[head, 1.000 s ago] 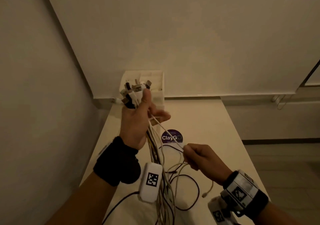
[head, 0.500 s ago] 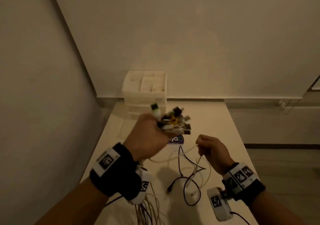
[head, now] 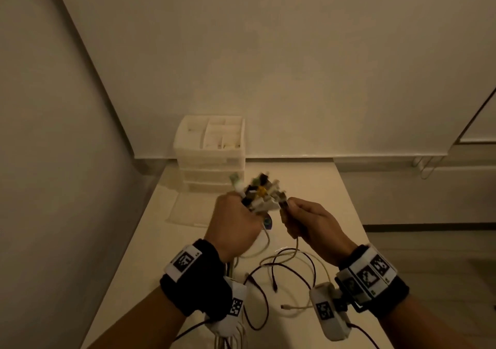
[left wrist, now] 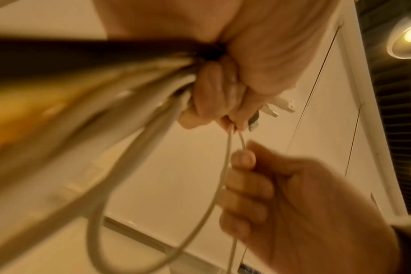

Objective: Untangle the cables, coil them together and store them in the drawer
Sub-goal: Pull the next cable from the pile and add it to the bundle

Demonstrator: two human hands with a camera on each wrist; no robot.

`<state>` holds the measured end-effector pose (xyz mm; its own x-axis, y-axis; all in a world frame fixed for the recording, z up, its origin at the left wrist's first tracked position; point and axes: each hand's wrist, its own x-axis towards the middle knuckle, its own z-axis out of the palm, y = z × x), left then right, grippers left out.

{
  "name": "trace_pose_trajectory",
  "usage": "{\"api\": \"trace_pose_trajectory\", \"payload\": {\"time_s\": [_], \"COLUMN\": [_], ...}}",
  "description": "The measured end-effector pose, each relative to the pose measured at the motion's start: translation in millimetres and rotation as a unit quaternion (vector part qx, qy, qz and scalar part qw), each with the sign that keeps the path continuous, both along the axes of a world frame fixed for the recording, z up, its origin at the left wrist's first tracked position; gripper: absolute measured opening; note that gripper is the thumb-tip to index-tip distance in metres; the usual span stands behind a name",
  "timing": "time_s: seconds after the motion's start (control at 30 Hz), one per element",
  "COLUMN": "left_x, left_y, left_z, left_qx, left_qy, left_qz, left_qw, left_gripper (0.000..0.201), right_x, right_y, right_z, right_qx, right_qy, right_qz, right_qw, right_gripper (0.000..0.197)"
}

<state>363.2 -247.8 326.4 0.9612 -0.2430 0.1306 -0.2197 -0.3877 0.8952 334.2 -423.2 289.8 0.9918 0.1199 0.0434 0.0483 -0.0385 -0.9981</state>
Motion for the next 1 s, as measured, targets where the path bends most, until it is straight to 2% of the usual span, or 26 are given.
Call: {"api": "trace_pose_trajectory", "payload": {"time_s": [0.1,0.17,0.3,0.4,0.47,0.53,0.63,0.73,0.8,0.87,0.93,1.0], "left_x": [15,23,28,32,35,36,26,9,-4,-11,-12,-10], "left_y": [15,28,43,58,71,79,77,61,45,28,11,-1], "left_z": [17,26,25,23,24,23,24,19,12,1,-8,-13], "left_qx": [-0.072,-0.106,-0.137,-0.192,-0.193,-0.163,-0.115,-0.108,-0.069,-0.035,0.049,0.087], "left_qy": [-0.038,-0.055,-0.064,-0.080,-0.092,-0.096,-0.104,-0.109,-0.059,-0.008,0.021,0.030], "left_qz": [0.109,0.146,0.183,0.250,0.281,0.290,0.271,0.218,0.121,0.013,-0.039,-0.031], "left_qw": [0.991,0.982,0.971,0.946,0.935,0.938,0.950,0.964,0.989,0.999,0.998,0.995], "left_gripper": [0.020,0.022,0.018,0.006,0.010,0.014,0.021,0.010,0.025,0.033,0.020,0.011], "right_x": [-4,-9,-7,-1,-2,-3,-3,0,1,0,-1,0], "right_y": [-7,-11,-9,-8,-5,-1,3,2,2,3,5,7], "right_z": [-26,-43,-57,-66,-73,-76,-68,-54,-47,-38,-27,-16], "right_qx": [-0.047,-0.067,-0.122,-0.158,-0.160,-0.168,-0.144,-0.133,-0.138,-0.118,-0.086,-0.069], "right_qy": [0.007,0.008,-0.015,-0.009,0.001,0.009,0.017,0.015,0.008,0.005,-0.009,-0.028], "right_qz": [-0.025,-0.053,-0.084,-0.106,-0.110,-0.106,-0.108,-0.096,-0.080,-0.066,-0.060,-0.065], "right_qw": [0.999,0.996,0.989,0.982,0.981,0.980,0.984,0.986,0.987,0.991,0.994,0.995], "right_gripper": [0.038,0.037,0.043,0.041,0.041,0.041,0.038,0.037,0.036,0.036,0.035,0.036]}}
